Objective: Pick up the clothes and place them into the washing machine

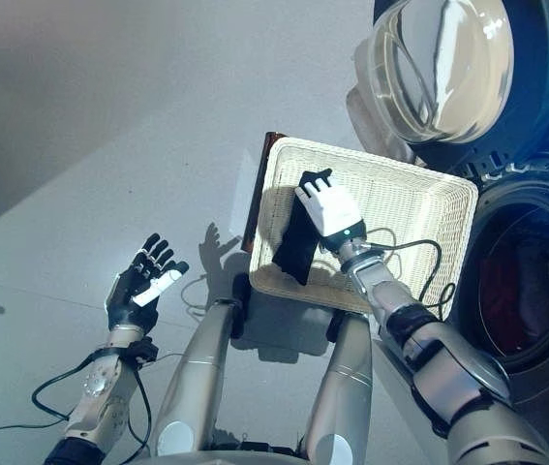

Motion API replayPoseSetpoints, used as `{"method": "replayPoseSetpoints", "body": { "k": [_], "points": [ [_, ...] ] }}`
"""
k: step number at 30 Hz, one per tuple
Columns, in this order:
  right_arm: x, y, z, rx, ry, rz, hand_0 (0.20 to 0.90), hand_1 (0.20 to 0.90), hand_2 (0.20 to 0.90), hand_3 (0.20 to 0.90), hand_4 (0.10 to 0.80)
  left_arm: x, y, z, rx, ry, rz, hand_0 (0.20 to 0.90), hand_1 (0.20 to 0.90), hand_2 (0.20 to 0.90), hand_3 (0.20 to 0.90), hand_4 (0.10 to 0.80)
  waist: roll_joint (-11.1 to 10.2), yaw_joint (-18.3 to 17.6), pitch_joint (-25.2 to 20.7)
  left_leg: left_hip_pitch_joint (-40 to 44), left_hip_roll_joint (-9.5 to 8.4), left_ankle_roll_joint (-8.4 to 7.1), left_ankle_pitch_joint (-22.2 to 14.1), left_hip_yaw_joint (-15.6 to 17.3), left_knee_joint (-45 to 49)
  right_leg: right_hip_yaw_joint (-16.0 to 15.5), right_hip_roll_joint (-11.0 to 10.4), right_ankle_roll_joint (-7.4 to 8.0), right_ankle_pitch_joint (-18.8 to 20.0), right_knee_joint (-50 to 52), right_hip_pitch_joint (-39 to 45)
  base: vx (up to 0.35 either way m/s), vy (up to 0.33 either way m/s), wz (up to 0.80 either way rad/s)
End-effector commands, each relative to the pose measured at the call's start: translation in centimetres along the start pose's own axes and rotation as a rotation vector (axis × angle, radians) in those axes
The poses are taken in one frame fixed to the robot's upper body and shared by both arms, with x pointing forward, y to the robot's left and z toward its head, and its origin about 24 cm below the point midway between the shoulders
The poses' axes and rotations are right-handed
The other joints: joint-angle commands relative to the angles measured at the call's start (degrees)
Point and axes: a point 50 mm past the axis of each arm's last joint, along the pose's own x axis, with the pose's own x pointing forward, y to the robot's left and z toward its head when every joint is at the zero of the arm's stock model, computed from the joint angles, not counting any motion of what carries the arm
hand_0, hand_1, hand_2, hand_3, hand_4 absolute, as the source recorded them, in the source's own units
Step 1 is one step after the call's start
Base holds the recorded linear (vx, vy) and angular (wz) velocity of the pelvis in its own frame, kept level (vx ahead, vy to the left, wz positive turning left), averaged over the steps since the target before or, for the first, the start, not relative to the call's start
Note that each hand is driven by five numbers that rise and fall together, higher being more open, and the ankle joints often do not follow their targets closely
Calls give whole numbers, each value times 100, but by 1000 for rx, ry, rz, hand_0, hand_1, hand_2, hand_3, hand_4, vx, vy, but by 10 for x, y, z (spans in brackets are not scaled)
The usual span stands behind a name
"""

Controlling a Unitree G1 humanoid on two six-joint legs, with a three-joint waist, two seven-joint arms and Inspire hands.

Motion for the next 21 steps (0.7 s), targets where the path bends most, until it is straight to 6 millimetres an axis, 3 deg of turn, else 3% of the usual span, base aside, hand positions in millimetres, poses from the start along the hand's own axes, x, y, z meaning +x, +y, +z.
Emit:
{"method": "replayPoseSetpoints", "body": {
  "k": [1,16,17,18,19,21],
  "points": [
    [10,-10,-16,-120,11,-26,900,900,900,900,800,-9,11,33,41,-155,-38,900,900,900,900,800,179,167,-278,-13,-3,-297,196,-10,-176,306,-66,-24,330,-133,-85,0,0,0],
    [22,-9,-15,-221,10,48,900,900,900,900,800,-8,8,38,47,-163,-83,900,900,900,900,800,379,331,-267,-104,-89,-263,247,34,-179,327,-135,12,381,-109,-173,1,2,2],
    [20,-7,-15,-225,13,59,834,834,834,834,753,-7,8,38,47,-163,-81,900,900,900,900,800,387,331,-271,-107,-97,-264,247,30,-178,327,-142,13,381,-103,-178,4,5,5],
    [19,-6,-16,-224,21,64,302,302,302,302,373,-7,9,39,49,-166,-80,900,900,900,900,800,399,337,-273,-109,-100,-263,251,29,-184,322,-149,15,382,-96,-184,1,7,4],
    [18,-4,-17,-223,25,71,200,200,200,200,300,-8,9,38,50,-165,-76,900,900,900,900,800,404,340,-274,-112,-104,-264,255,28,-189,323,-153,16,385,-99,-188,1,-1,3],
    [14,1,-16,-225,25,92,200,200,200,200,300,-8,10,37,52,-163,-71,900,900,900,900,800,407,333,-269,-130,-106,-265,256,28,-178,322,-156,14,390,-94,-195,-5,-6,5]
  ]
}}
